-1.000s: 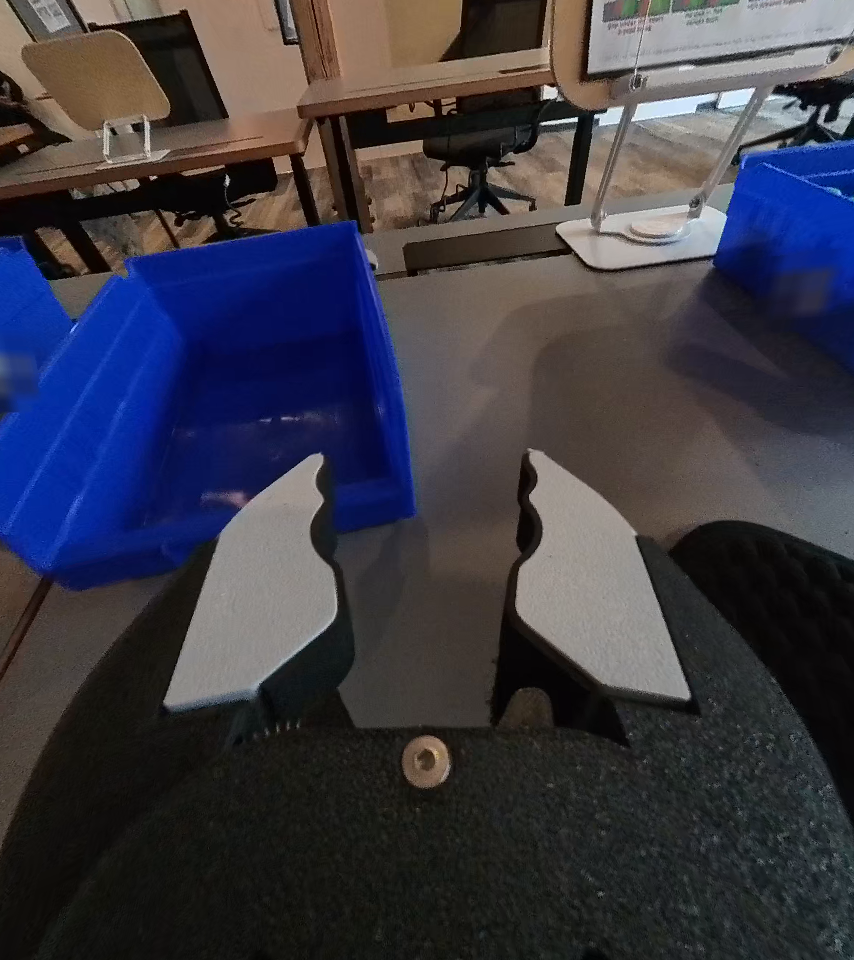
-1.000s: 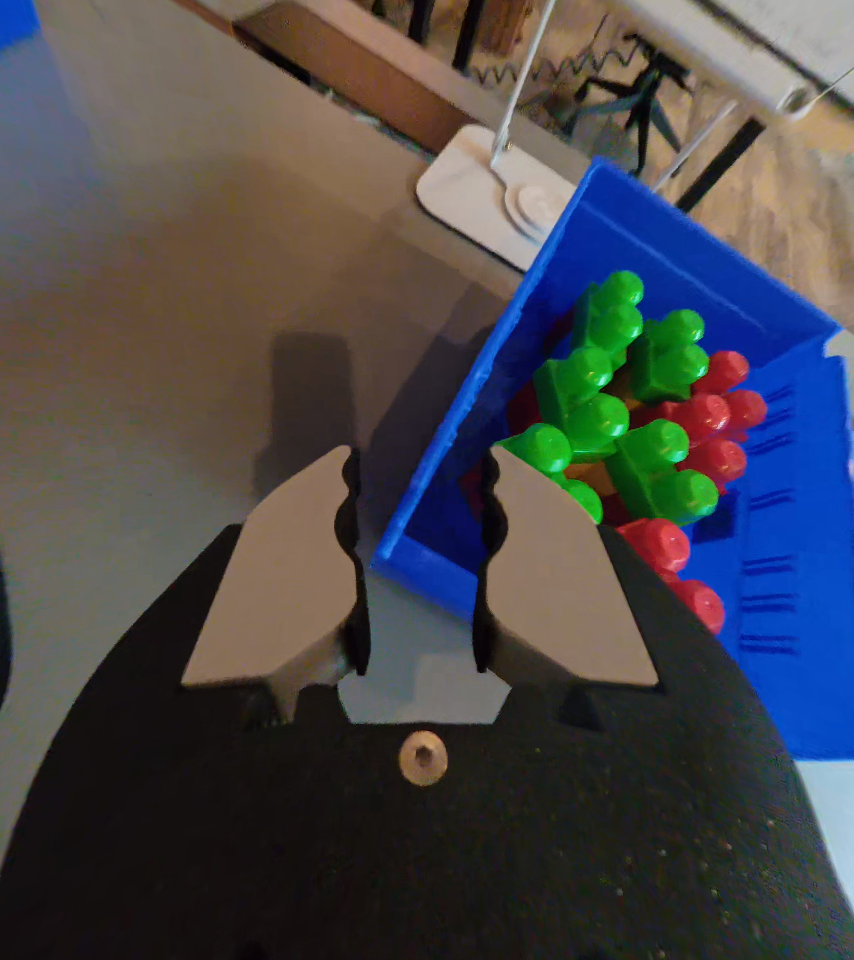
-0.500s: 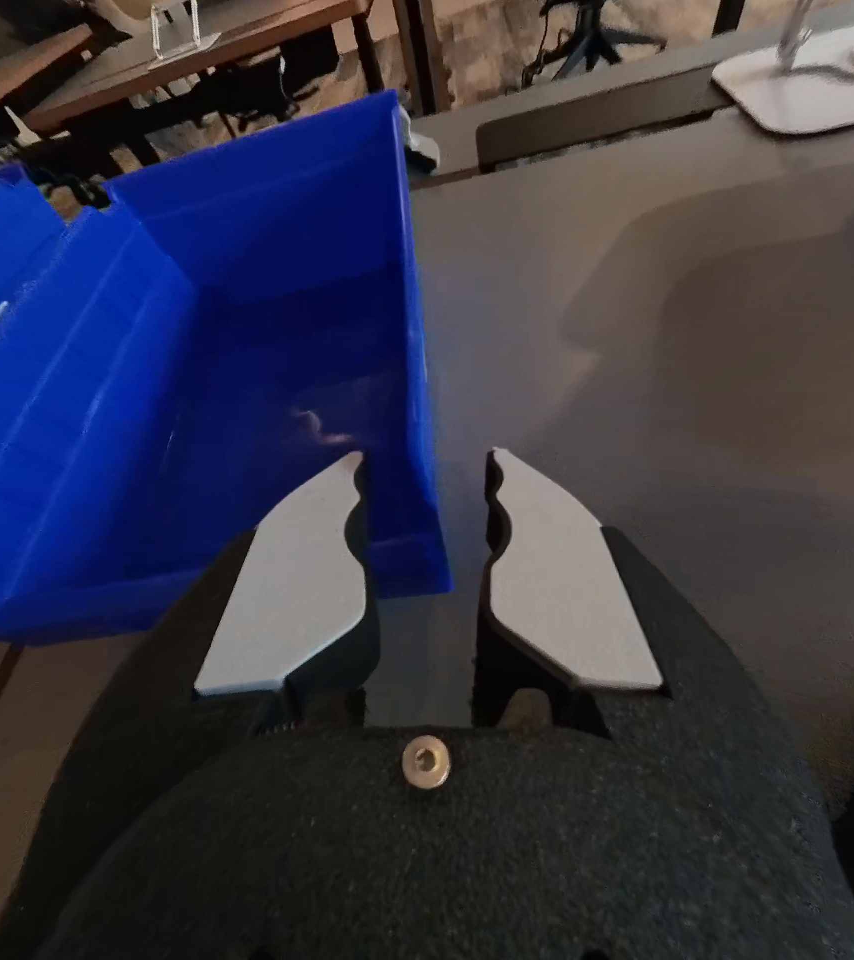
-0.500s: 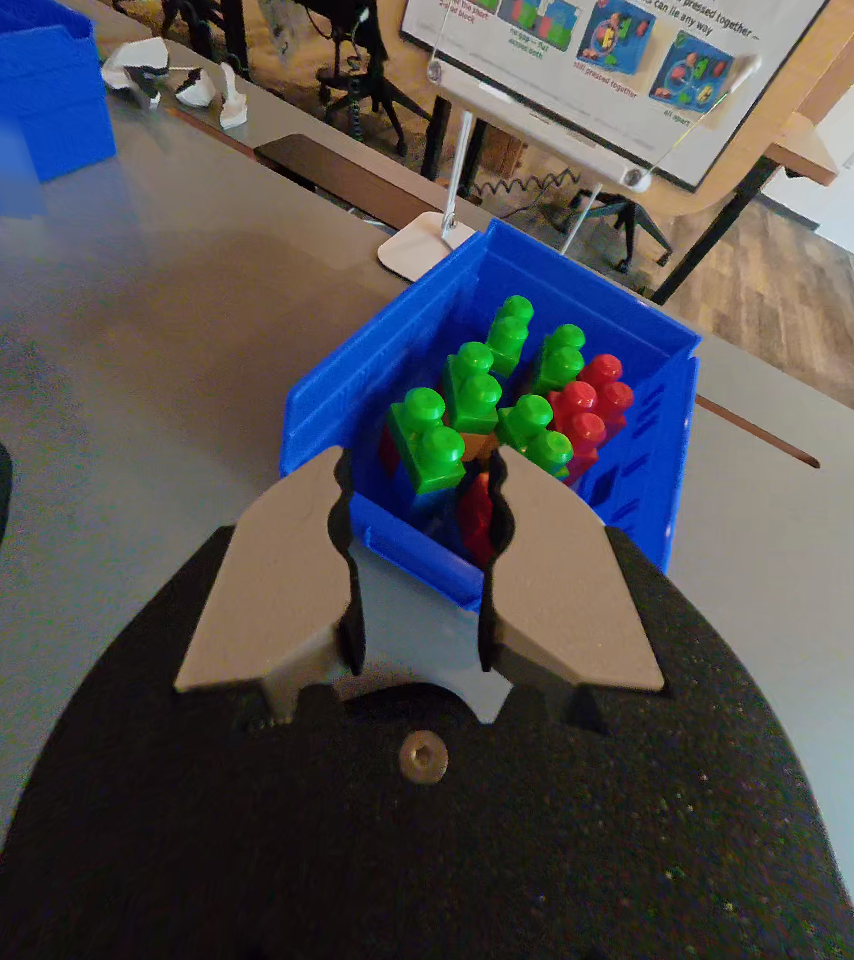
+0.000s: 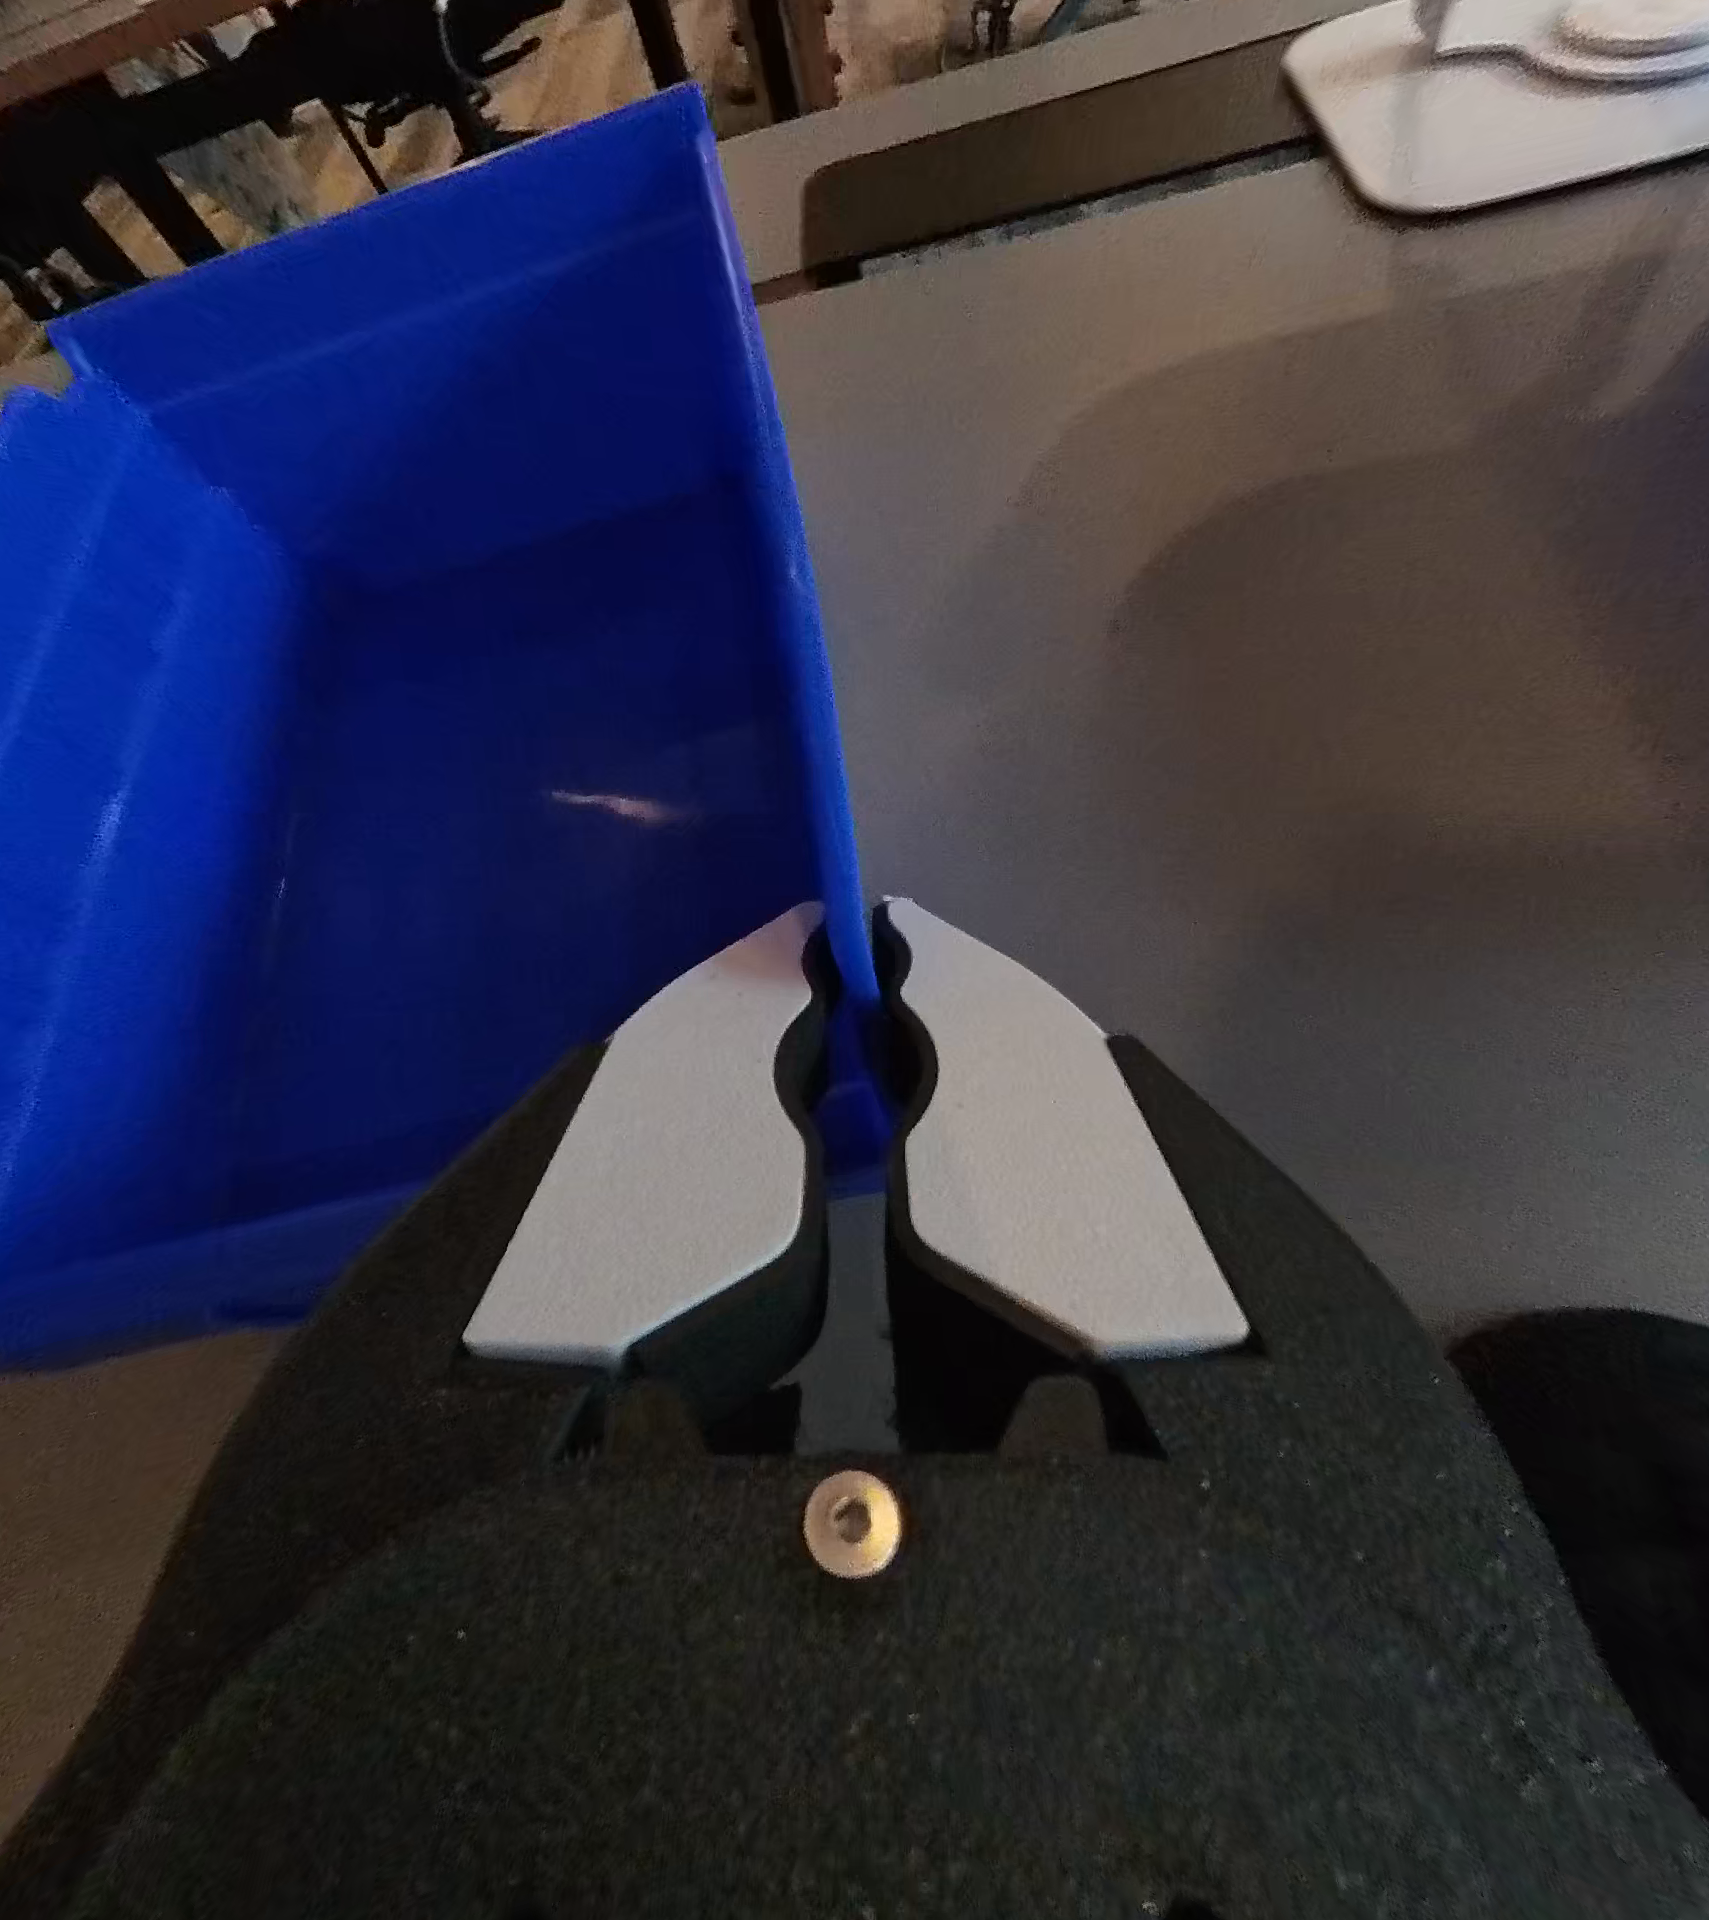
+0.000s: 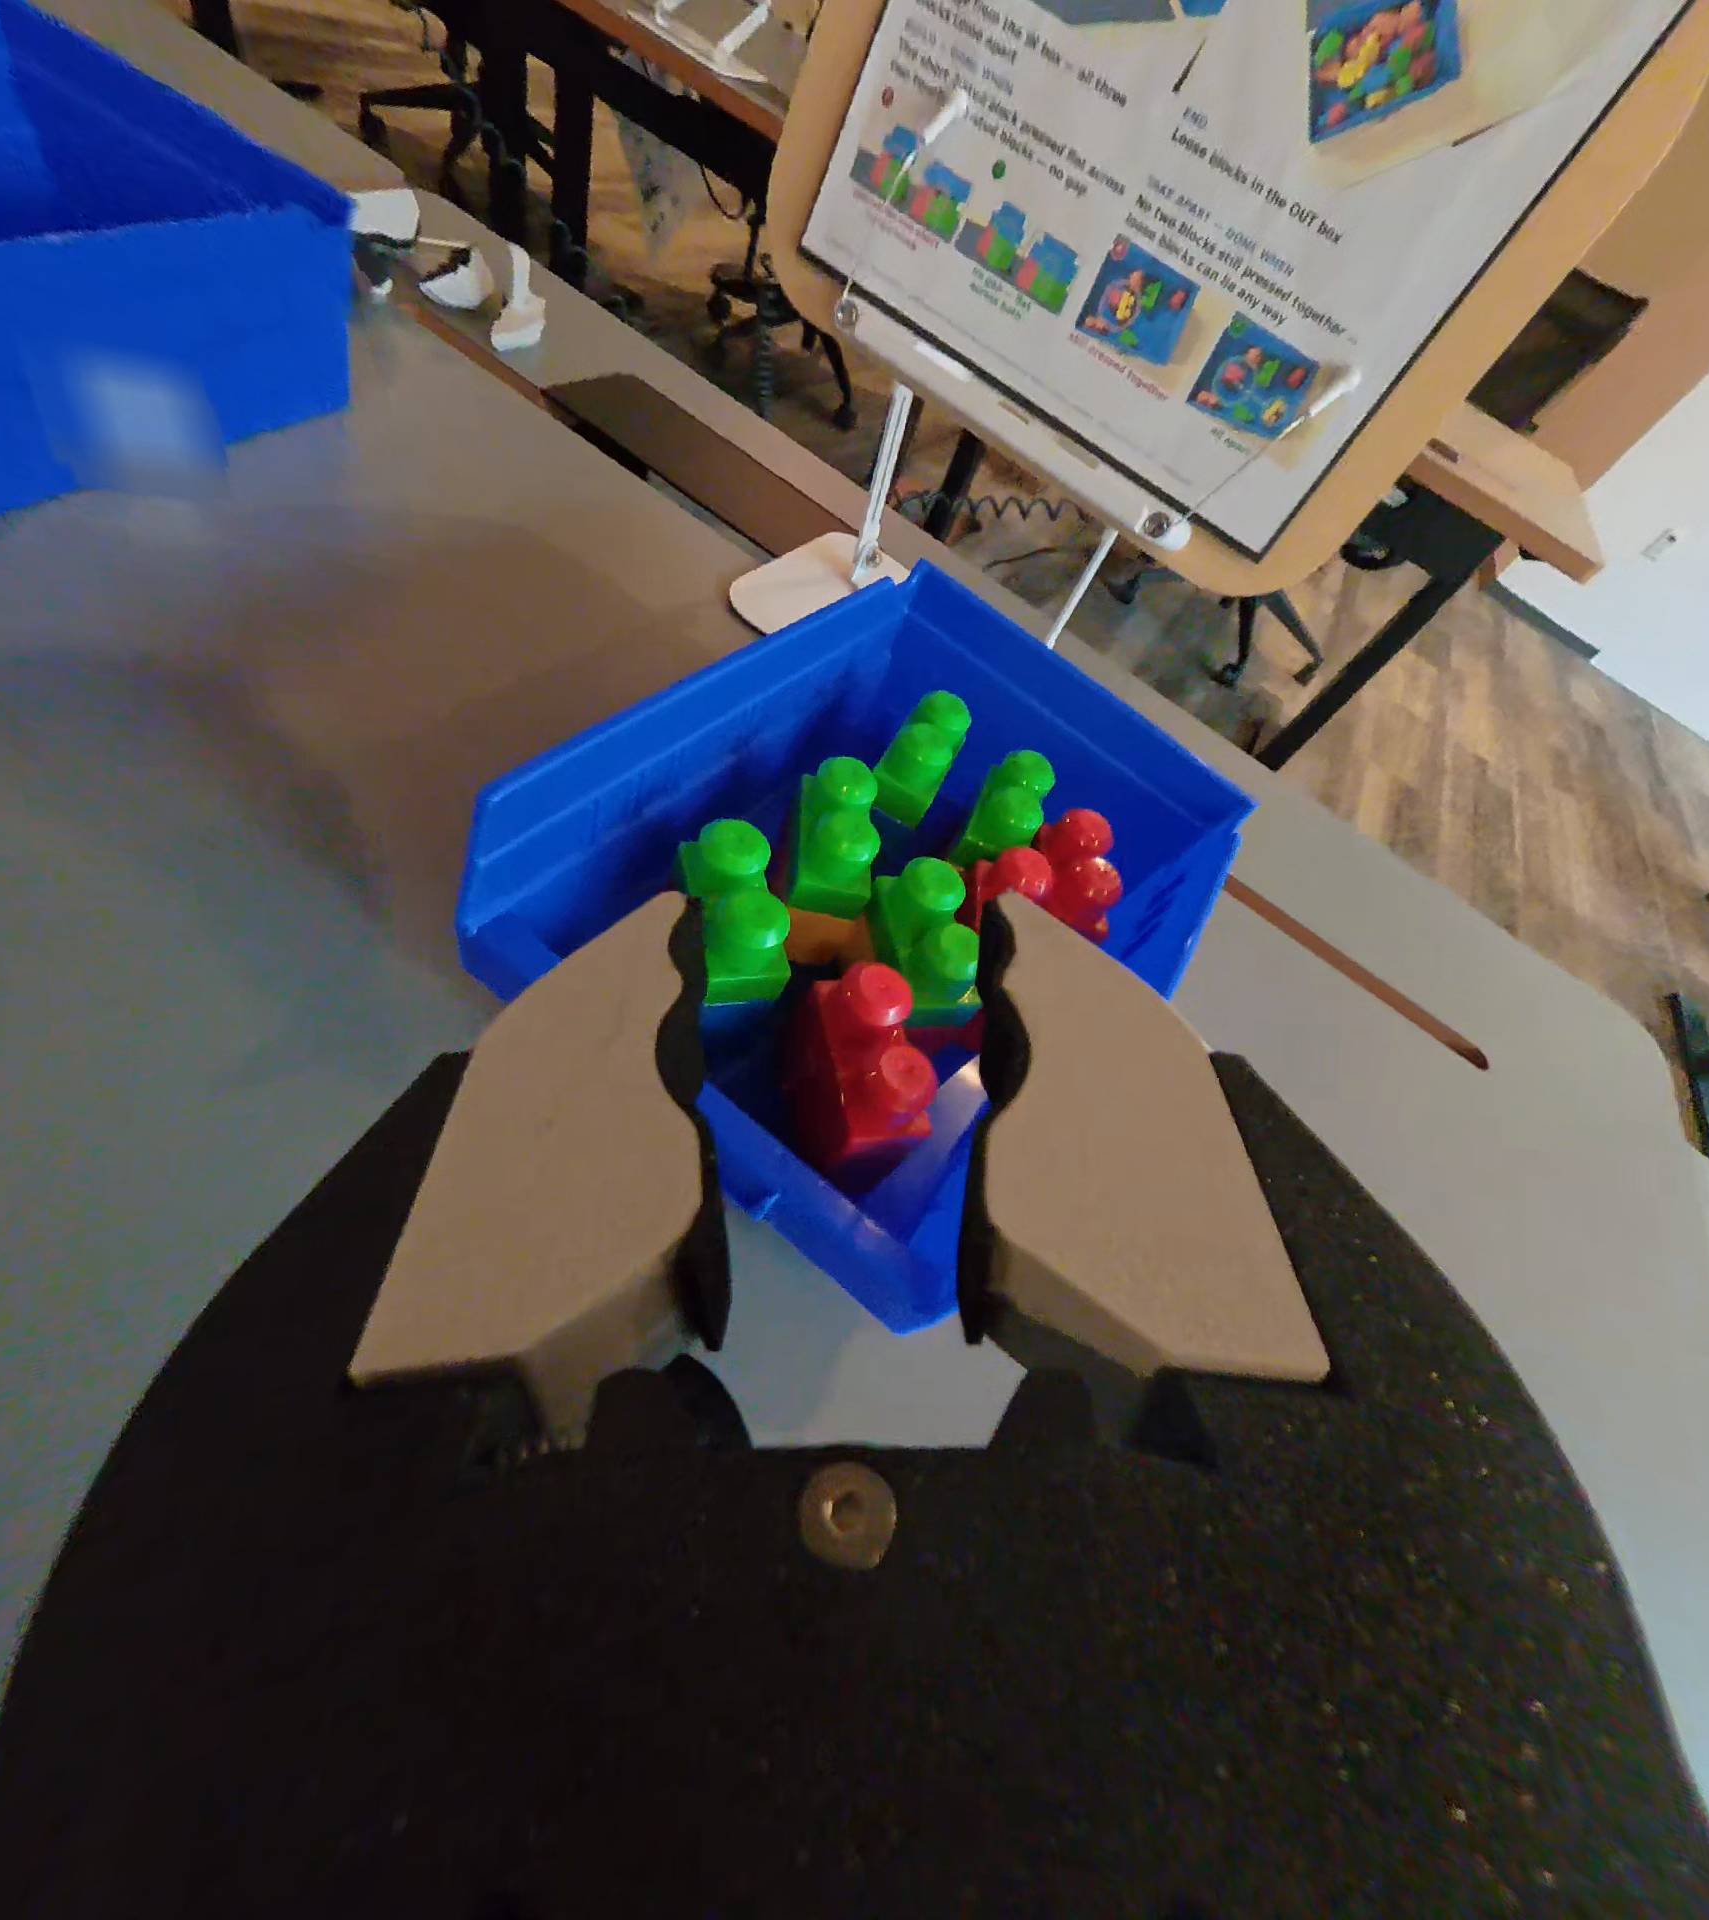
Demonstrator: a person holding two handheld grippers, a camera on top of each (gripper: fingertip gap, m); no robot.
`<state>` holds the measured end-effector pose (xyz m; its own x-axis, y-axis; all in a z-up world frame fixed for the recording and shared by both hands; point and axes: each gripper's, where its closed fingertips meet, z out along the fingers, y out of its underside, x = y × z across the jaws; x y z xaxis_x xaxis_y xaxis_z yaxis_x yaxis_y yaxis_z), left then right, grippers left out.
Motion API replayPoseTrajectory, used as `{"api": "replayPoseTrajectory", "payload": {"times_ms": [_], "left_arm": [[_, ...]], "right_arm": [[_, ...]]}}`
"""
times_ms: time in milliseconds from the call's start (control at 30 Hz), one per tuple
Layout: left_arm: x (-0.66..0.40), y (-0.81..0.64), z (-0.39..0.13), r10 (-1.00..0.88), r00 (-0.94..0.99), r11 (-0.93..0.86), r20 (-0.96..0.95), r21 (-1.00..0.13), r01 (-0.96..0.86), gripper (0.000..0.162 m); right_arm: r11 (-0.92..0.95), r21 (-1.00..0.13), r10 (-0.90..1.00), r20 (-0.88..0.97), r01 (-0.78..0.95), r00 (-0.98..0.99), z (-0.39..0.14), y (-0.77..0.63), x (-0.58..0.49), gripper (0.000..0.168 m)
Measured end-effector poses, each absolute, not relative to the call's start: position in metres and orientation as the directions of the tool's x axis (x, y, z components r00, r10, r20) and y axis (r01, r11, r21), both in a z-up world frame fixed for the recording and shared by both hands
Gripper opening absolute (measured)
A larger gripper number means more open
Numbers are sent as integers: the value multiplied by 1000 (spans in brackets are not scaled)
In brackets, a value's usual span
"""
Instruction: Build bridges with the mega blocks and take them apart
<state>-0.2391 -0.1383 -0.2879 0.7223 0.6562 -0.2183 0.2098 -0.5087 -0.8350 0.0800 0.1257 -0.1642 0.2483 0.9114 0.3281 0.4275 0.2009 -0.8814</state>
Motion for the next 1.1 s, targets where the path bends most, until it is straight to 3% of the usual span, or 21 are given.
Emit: {"api": "replayPoseTrajectory", "payload": {"times_ms": [567,1100], "left_arm": [[-132,-56,-288,570,800,-496,-189,-855,152,4],[-99,8,-290,531,816,-528,-226,-842,110,10]], "right_arm": [[160,-899,933,273,409,236,-181,133,110,52],[106,-919,953,203,380,226,-200,137,142,54]]}}
